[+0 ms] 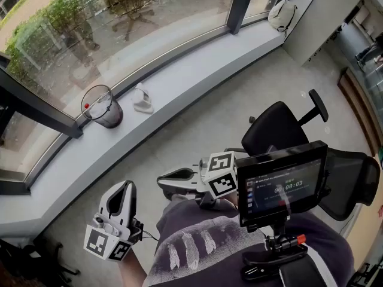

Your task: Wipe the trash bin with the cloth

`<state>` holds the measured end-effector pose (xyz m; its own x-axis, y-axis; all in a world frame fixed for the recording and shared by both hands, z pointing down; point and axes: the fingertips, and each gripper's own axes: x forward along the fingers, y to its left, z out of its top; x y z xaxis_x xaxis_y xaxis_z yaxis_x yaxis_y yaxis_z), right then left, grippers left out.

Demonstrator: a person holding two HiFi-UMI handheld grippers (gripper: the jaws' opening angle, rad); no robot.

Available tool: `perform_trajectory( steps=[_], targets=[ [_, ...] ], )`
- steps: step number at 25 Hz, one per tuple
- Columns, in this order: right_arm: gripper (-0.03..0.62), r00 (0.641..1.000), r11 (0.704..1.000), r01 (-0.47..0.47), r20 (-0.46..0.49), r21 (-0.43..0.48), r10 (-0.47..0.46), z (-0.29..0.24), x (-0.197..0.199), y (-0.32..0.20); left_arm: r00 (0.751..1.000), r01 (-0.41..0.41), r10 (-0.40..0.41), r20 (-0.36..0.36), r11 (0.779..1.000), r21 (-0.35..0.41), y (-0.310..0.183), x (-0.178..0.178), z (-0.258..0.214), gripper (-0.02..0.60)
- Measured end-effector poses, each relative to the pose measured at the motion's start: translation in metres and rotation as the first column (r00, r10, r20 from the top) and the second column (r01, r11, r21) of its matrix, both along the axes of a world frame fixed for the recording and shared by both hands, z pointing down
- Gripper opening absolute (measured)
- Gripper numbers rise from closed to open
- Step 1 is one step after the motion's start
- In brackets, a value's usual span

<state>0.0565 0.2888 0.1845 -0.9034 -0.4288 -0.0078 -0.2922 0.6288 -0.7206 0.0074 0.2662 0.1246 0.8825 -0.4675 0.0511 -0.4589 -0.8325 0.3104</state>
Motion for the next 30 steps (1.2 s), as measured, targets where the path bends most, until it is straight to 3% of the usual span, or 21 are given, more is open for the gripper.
perform_trajectory(
  steps=[5,10,15,17,19,22,25,27,30],
  targets=[
    [-0.002,0.999,0.999,0.002,-0.039,0.052,0.000,-0.004,-0.033,-0.036,0.999,-0.038,0.038,0.026,0.999,0.023,-0.045,-0.026,0.003,-0.003],
    [-0.002,0.997,0.998,-0.052,-0.050,0.026,0.053,-0.007,-0.002,-0.061,0.999,-0.045,0.045,0.008,0.999,-0.008,-0.076,-0.014,0.002,-0.005],
    [0.000,0.999,0.999,-0.035,-0.023,0.028,0.035,0.002,0.018,-0.109,0.997,-0.006,0.006,0.071,1.000,-0.009,-0.120,0.005,0.012,-0.004],
    [-0.002,1.000,0.999,-0.001,-0.029,0.043,0.003,0.009,0.021,-0.133,0.991,0.029,-0.029,0.133,1.000,0.005,-0.146,0.009,0.018,-0.003],
    [0.000,0.999,0.999,0.030,-0.041,0.045,-0.029,0.020,0.025,-0.156,0.970,0.067,-0.071,0.231,0.997,0.025,-0.170,0.013,0.031,-0.004],
    [-0.001,0.990,0.991,0.118,-0.089,0.066,-0.112,0.043,0.029,-0.193,0.920,0.124,-0.134,0.369,0.991,0.051,-0.206,0.013,0.058,-0.004],
    [0.000,0.969,0.977,0.200,-0.162,0.079,-0.186,0.068,0.023,-0.231,0.868,0.167,-0.182,0.463,0.983,0.073,-0.245,-0.001,0.089,-0.003],
    [0.002,0.952,0.975,0.203,-0.250,0.089,-0.175,0.087,0.019,-0.257,0.839,0.176,-0.189,0.510,0.982,0.074,-0.266,-0.014,0.115,-0.003],
    [0.145,0.920,0.981,0.164,-0.376,0.103,-0.115,0.116,0.019,-0.280,0.785,0.171,-0.174,0.594,0.983,0.063,-0.285,-0.031,0.160,-0.004]
  ],
)
